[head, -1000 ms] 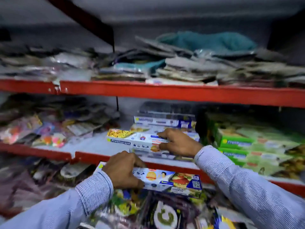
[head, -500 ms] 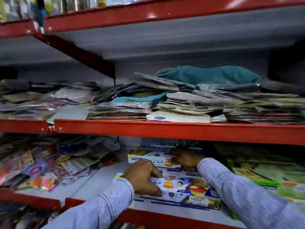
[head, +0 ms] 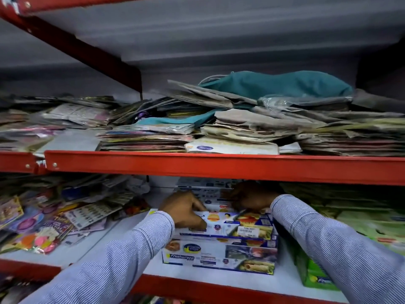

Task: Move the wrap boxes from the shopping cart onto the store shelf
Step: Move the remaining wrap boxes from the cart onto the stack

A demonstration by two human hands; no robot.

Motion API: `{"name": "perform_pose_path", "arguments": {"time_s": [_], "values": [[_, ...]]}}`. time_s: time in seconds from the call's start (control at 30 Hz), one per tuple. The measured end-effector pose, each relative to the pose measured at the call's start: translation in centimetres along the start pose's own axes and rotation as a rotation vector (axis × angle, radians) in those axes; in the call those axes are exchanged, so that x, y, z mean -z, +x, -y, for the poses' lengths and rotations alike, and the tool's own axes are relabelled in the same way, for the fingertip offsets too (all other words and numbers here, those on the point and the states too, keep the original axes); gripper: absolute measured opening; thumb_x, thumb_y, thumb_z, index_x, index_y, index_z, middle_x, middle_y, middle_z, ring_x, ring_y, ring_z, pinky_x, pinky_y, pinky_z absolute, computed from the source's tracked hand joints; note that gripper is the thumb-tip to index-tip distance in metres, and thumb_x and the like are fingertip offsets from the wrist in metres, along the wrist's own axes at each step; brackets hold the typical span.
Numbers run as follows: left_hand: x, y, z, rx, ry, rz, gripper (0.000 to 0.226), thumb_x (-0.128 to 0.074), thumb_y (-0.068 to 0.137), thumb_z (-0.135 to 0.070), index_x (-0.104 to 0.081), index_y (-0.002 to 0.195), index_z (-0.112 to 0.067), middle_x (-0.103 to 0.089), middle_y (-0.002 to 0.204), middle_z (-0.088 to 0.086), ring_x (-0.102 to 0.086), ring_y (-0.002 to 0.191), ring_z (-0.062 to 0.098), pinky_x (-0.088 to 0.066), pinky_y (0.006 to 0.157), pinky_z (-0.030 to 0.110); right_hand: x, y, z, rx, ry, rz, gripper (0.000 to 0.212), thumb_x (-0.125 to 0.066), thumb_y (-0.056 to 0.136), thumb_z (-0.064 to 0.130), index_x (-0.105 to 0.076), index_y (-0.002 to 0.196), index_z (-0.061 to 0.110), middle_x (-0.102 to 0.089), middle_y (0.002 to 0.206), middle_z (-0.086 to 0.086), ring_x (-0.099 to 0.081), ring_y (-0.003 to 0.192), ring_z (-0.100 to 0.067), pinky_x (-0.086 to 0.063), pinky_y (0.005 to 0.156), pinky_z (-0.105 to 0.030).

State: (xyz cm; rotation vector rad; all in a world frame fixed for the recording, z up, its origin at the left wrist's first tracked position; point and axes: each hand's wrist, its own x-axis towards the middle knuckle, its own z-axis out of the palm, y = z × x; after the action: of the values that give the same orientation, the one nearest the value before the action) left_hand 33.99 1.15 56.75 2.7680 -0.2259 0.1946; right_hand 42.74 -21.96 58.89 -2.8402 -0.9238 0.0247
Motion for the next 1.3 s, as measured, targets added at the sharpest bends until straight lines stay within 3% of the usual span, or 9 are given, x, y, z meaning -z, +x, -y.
{"name": "perform_pose_path", "arguments": {"time_s": [0.13, 0.2, 0.23, 0.3, 0.43, 0.53, 0.7, 1.17, 1.3], "values": [[-0.6, 1.4, 0.1, 0.006, -0.012, -0.058, 0.053, -0.084, 0.065, -0.05, -0.074, 0.116, -0.035, -0.069, 0.132, -0.01, -0.066, 0.118, 0.015, -0.054, 0.103, 0.036, 0.1, -1.4, -0.5, 0.001, 0.023, -0.066, 0.035, -0.052, 0.097, 0.046, -0.066, 0.126, 0.031, -0.067, 0.129, 0.004, -0.063, 0.096, -0.009, -0.045, 0.074, -0.014], [-1.2, 1.8, 0.1, -0.026, -0.048, -0.112, 0.051, -0.086, 0.065, -0.046, -0.075, 0.114, -0.033, -0.071, 0.129, -0.008, -0.067, 0.116, 0.016, -0.055, 0.101, 0.034, -0.4, -1.8, -0.5, -0.004, 0.067, -0.074, 0.032, -0.051, 0.098, 0.043, -0.069, 0.121, 0.03, -0.07, 0.125, 0.003, -0.059, 0.078, 0.006, -0.039, 0.064, -0.007], [-1.6, 1.8, 0.1, -0.051, -0.074, -0.138, 0.05, -0.087, 0.065, -0.043, -0.076, 0.113, -0.031, -0.073, 0.126, -0.007, -0.068, 0.113, 0.016, -0.055, 0.098, 0.03, -0.6, -2.0, -0.4, -0.005, 0.088, -0.076, 0.032, -0.051, 0.099, 0.042, -0.069, 0.121, 0.028, -0.071, 0.125, 0.001, -0.059, 0.077, 0.008, -0.04, 0.065, -0.006], [-2.3, 1.4, 0.0, -0.094, -0.093, -0.2, 0.052, -0.085, 0.064, -0.045, -0.076, 0.113, -0.03, -0.073, 0.123, -0.006, -0.067, 0.111, 0.018, -0.052, 0.095, 0.027, -1.1, -2.5, -0.2, 0.001, 0.113, -0.083, 0.034, -0.051, 0.099, 0.042, -0.067, 0.124, 0.026, -0.068, 0.13, 0.0, -0.064, 0.1, -0.005, -0.046, 0.085, -0.015], [-3.4, 0.5, 0.1, -0.19, 0.118, -0.313, 0.056, -0.066, 0.067, -0.058, -0.074, 0.117, -0.034, -0.069, 0.124, -0.014, -0.05, 0.122, 0.018, -0.041, 0.108, 0.046, -2.4, -3.7, 0.2, 0.011, 0.133, -0.075, 0.049, -0.049, 0.097, 0.052, -0.058, 0.136, 0.025, -0.055, 0.146, 0.0, -0.056, 0.128, -0.02, -0.044, 0.107, -0.029], [-4.0, 0.3, 0.8, -0.227, 0.096, -0.289, 0.058, -0.063, 0.079, -0.052, -0.061, 0.134, -0.035, -0.059, 0.141, -0.012, -0.045, 0.133, 0.016, -0.037, 0.113, 0.042, -3.6, -4.5, 0.6, 0.001, 0.097, -0.175, 0.056, -0.046, 0.097, 0.055, -0.051, 0.142, 0.023, -0.055, 0.147, -0.003, -0.056, 0.128, -0.022, -0.047, 0.106, -0.035], [-5.2, 0.0, 2.9, -0.276, 0.245, -0.285, 0.059, -0.039, 0.098, -0.058, -0.035, 0.152, -0.036, -0.04, 0.16, -0.009, -0.037, 0.147, 0.017, -0.028, 0.121, 0.045, -5.4, -5.0, 1.5, -0.012, -0.027, -0.334, 0.061, -0.043, 0.097, 0.058, -0.044, 0.146, 0.022, -0.05, 0.151, -0.003, -0.049, 0.135, -0.027, -0.043, 0.109, -0.035], [-5.2, 0.0, 4.3, -0.342, 0.284, -0.342, 0.05, -0.042, 0.102, -0.048, -0.039, 0.151, -0.035, -0.048, 0.155, -0.008, -0.044, 0.143, 0.018, -0.031, 0.118, 0.046, -6.0, -4.6, 2.0, 0.035, -0.078, -0.377, 0.05, -0.041, 0.1, 0.048, -0.049, 0.139, 0.016, -0.055, 0.146, -0.008, -0.05, 0.132, -0.031, -0.046, 0.105, -0.04], [-6.2, -0.6, 4.7, -0.346, 0.384, -0.432, 0.062, -0.032, 0.101, -0.057, -0.025, 0.157, -0.029, -0.03, 0.165, -0.002, -0.022, 0.154, 0.025, -0.019, 0.122, 0.06, -7.8, -4.5, 2.0, 0.032, -0.157, -0.556, 0.059, -0.032, 0.1, 0.055, -0.036, 0.15, 0.024, -0.043, 0.156, 0.0, -0.038, 0.144, -0.022, -0.03, 0.119, -0.041]]}}
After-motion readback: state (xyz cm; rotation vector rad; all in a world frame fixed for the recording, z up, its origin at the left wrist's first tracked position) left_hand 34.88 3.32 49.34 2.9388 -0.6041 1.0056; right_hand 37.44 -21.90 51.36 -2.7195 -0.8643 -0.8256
